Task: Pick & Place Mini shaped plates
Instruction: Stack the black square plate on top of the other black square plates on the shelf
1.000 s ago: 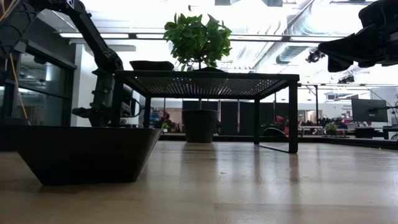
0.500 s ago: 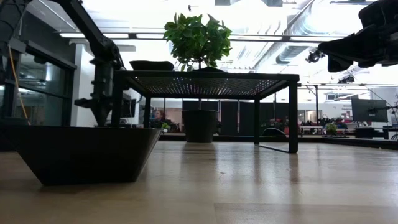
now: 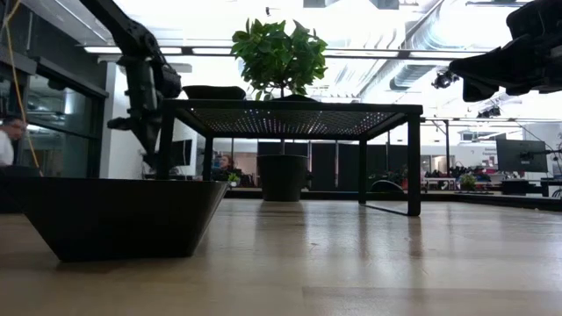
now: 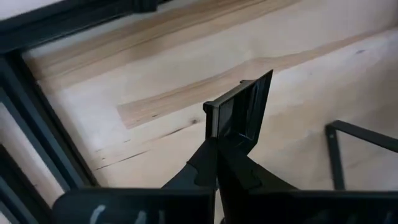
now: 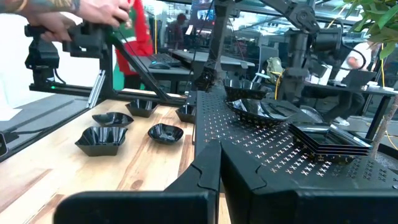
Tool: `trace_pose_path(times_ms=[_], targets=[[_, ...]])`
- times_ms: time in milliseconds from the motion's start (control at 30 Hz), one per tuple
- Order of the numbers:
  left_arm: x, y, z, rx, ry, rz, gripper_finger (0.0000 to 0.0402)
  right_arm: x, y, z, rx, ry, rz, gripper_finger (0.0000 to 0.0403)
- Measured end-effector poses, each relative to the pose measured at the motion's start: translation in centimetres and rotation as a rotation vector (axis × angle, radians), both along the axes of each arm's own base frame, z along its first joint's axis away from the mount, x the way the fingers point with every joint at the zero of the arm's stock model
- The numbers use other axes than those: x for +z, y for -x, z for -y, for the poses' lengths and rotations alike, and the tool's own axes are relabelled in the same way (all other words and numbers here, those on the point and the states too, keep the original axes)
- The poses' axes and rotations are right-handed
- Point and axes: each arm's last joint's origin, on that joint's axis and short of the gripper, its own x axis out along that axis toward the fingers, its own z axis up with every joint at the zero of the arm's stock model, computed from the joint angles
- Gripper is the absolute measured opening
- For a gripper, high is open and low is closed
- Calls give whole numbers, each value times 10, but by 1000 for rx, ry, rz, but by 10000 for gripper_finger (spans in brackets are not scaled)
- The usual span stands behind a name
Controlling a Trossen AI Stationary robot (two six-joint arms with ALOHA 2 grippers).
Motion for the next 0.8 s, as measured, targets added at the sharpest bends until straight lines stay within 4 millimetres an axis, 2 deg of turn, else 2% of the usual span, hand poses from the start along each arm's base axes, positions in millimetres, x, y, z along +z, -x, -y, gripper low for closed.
trace_pose_path(times_ms=[267,800], targets=[[29,5,17,-72,-86,103,0,0,0,0,0,0,0,5],[88,20,65,-303,-304,358,0,0,0,0,0,0,0,5]])
